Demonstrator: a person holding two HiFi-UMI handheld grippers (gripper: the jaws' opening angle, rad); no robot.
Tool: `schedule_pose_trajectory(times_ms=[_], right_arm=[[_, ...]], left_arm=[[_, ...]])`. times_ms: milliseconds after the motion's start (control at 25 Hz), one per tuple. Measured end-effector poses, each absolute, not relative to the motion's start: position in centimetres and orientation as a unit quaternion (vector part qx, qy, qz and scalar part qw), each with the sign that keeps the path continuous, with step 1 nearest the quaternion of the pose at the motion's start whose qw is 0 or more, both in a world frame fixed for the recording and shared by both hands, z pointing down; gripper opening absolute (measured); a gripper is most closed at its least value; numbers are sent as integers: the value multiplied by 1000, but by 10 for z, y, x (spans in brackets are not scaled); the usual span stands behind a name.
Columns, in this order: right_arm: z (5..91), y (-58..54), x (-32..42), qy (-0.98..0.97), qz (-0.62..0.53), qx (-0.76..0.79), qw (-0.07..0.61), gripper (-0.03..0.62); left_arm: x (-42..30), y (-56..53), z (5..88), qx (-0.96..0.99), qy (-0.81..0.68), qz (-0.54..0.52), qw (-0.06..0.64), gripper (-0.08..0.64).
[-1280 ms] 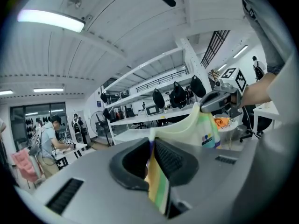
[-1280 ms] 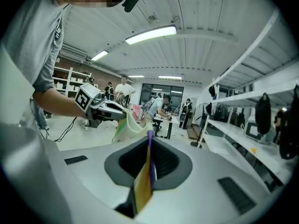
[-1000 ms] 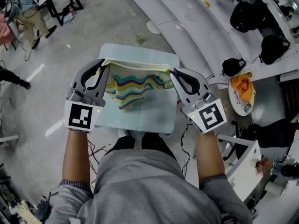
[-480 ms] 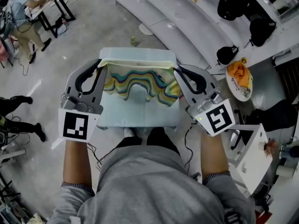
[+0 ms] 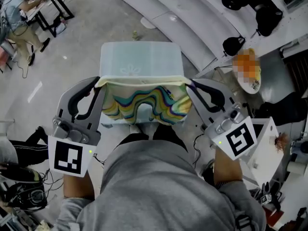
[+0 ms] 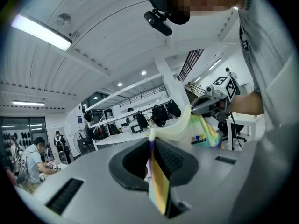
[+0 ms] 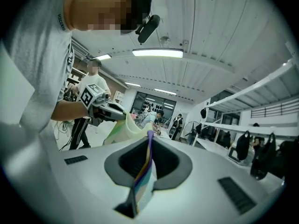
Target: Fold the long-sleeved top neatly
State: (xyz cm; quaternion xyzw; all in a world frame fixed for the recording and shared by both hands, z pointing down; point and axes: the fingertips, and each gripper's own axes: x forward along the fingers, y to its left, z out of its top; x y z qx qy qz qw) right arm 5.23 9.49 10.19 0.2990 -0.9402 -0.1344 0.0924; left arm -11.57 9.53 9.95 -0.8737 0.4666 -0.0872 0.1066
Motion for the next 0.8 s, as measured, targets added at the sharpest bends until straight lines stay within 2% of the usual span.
schedule_pose_trajectory(times_ms=[280, 520, 800], right_arm=[[139, 82, 55, -939, -95, 309, 117, 32], [219, 50, 65, -936, -44, 308, 162, 32], [300, -6, 75, -931, 10, 307, 196, 34]], left_arm=[[-109, 85, 138, -887, 442, -110, 74, 51], [-97, 56, 214, -892, 426, -149, 41, 52], [-98, -4, 287, -881, 450, -143, -18, 52]])
